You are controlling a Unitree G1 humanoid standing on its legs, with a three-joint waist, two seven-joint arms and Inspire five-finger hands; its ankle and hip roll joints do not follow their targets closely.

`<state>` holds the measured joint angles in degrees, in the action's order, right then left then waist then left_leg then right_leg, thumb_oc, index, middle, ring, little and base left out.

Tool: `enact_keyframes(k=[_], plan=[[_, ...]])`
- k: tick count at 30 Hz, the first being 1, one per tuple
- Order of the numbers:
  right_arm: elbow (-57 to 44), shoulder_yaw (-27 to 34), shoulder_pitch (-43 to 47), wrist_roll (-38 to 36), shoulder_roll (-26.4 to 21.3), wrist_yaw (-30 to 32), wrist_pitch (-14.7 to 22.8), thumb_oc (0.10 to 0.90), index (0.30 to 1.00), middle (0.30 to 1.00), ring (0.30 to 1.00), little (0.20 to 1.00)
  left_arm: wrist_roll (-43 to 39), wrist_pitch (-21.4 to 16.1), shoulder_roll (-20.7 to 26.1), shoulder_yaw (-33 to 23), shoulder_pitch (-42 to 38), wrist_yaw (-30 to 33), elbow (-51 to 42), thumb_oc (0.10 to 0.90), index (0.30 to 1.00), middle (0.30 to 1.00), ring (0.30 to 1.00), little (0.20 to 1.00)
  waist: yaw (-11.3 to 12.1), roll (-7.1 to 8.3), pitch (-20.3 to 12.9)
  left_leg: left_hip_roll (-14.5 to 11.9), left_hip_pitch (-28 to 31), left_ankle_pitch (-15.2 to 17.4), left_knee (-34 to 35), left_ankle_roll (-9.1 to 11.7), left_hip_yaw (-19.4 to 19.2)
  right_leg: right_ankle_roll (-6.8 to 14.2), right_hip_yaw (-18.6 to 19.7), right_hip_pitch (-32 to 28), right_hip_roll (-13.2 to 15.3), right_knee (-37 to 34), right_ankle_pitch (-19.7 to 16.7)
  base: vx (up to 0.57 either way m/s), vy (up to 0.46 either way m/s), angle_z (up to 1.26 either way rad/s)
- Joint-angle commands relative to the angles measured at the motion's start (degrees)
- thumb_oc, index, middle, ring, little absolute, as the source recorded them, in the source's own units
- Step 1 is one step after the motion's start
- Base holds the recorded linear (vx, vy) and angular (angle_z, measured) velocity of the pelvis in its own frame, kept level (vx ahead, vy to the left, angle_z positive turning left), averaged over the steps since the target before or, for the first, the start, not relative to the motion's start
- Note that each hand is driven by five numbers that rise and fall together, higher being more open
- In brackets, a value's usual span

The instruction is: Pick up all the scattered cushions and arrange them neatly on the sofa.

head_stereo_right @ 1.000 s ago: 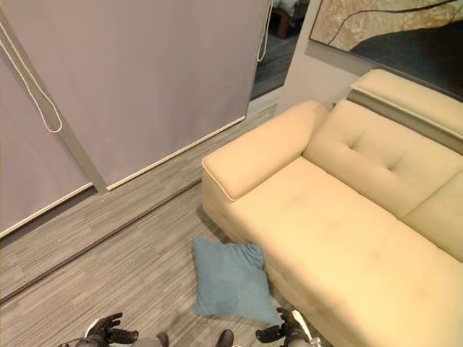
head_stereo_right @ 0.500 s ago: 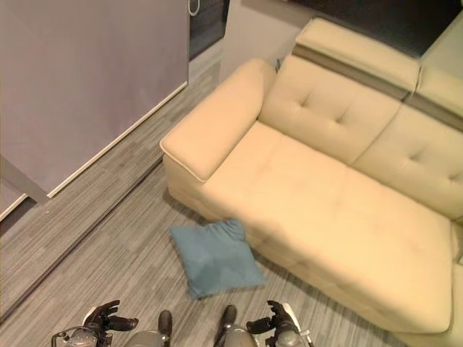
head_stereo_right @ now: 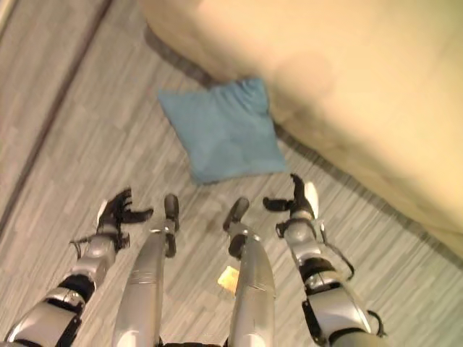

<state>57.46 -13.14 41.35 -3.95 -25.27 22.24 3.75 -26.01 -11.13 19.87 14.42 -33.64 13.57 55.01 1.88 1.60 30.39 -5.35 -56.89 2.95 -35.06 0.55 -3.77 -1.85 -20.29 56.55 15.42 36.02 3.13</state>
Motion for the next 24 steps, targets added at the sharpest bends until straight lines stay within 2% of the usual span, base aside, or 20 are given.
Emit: enact_keyframes(k=[1, 2, 3, 6, 11, 14, 18, 22, 23, 24], plan=[[-4.3, -0.7, -4.5, -2.0, -3.6, 5.1, 1.8, 0.8, 0.9, 0.9, 0.9, 0.9, -3.5, -3.6, 0.9, -1.9, 5.2, 4.1, -1.0, 0.8, 0.9, 0.9, 0.9, 0.9, -0.5, -1.45, -8.6, 0.3, -4.3, 6.7, -4.2, 0.4, 1.1, 7.9, 3.3, 2.2, 2.7, 3.9, 4.5, 0.05, 0.001, -0.05], [-4.9, -1.0, -1.5, -2.4, -4.3, 5.9, 2.2, 0.8, 0.9, 0.9, 0.9, 0.9, -4.2, -4.1, 1.1, -1.6, 4.2, 4.8, -2.0, 0.8, 0.9, 0.9, 0.9, 0.9, -0.5, -1.77, -8.8, 0.0, -8.1, 7.6, -7.2, 0.3, 1.6, 7.5, 3.8, 6.3, 3.0, 7.4, 5.9, 0.06, -0.008, -0.02], [-4.8, -1.1, -1.3, -2.4, -4.3, 5.9, 2.2, 0.8, 0.9, 0.9, 0.9, 0.9, -4.2, -4.0, 1.1, -1.6, 4.1, 4.8, -2.0, 0.8, 0.9, 0.9, 0.9, 0.9, -0.6, -1.78, -9.1, 0.0, -8.7, 7.8, -7.6, 0.3, 1.6, 7.5, 3.9, 6.9, 3.1, 7.8, 6.0, 0.09, -0.009, 0.05], [-7.0, -2.9, 5.1, -1.3, -7.1, 8.0, 2.4, 0.8, 0.9, 0.9, 0.9, 0.9, -5.4, -4.7, 1.6, -0.9, 3.5, 5.8, -7.2, 0.8, 0.9, 0.9, 0.9, 0.9, -0.1, -2.52, -9.4, 1.0, -17.6, 9.8, -14.7, 0.1, 2.5, 5.7, 5.7, 16.0, 4.5, 15.6, 10.0, 0.09, -0.031, 0.05], [-6.0, -3.9, 9.8, -1.0, -9.1, 9.5, 2.5, 0.8, 0.9, 0.9, 0.9, 0.9, -6.4, -5.1, 1.5, 0.0, 4.6, 6.2, -11.4, 0.8, 0.9, 0.9, 0.9, 0.9, 0.8, -3.12, -9.4, 1.7, -23.4, 11.4, -19.6, -0.3, 3.5, 4.8, 6.9, 21.8, 5.9, 21.2, 12.6, 0.09, -0.022, 0.12], [-4.2, -6.1, 15.0, -2.3, -10.3, 9.5, 2.4, 0.8, 0.9, 0.9, 0.9, 0.9, -6.6, -5.4, 1.9, 1.6, 5.3, 6.8, -15.4, 0.8, 0.9, 0.9, 0.9, 0.9, 2.0, -3.41, -8.8, 2.7, -28.9, 12.8, -25.1, -0.6, 5.3, 4.1, 8.1, 27.0, 7.5, 27.1, 14.6, 0.18, -0.032, 0.17], [-4.5, -8.9, 19.7, -3.0, -9.4, 10.0, 2.7, 0.8, 0.9, 0.9, 0.9, 0.9, -6.7, -5.9, 2.7, 2.9, 4.0, 7.9, -18.3, 0.8, 0.9, 0.9, 0.9, 0.9, 2.8, -3.35, -8.1, 3.2, -32.7, 13.2, -27.6, -0.3, 6.4, 3.8, 8.6, 30.2, 8.3, 29.4, 15.5, 0.08, -0.031, 0.07], [-7.4, -11.1, 21.8, -1.8, -6.5, 10.4, 2.5, 0.8, 0.9, 0.9, 0.9, 0.9, -7.0, -6.0, 2.6, 3.4, 0.2, 9.5, -19.4, 0.8, 0.9, 0.9, 0.9, 0.9, 2.6, -2.81, -6.7, 3.5, -33.0, 13.4, -27.8, 0.0, 6.5, 4.0, 9.2, 30.7, 8.4, 30.1, 15.4, 0.05, -0.022, 0.04], [-8.6, -11.5, 22.4, -1.4, -5.1, 10.6, 2.3, 0.8, 0.9, 0.9, 0.9, 0.9, -7.2, -6.1, 2.4, 3.7, -1.6, 10.1, -18.9, 0.8, 0.9, 0.9, 0.9, 0.9, 2.5, -2.51, -6.3, 3.5, -33.1, 13.3, -27.8, 0.1, 6.6, 4.1, 9.3, 30.6, 8.4, 30.1, 15.1, 0.03, -0.041, 0.03], [-11.6, -12.3, 23.6, -0.4, -1.9, 11.3, 2.3, 0.8, 0.9, 0.9, 0.9, 0.9, -7.9, -6.1, 1.2, 4.7, -7.8, 11.7, -17.3, 0.8, 0.9, 0.9, 0.9, 0.9, 2.0, -1.84, -5.6, 3.7, -33.1, 13.0, -27.1, 0.1, 7.1, 4.4, 8.9, 30.2, 8.2, 29.0, 14.6, 0.02, -0.06, 0.01]])
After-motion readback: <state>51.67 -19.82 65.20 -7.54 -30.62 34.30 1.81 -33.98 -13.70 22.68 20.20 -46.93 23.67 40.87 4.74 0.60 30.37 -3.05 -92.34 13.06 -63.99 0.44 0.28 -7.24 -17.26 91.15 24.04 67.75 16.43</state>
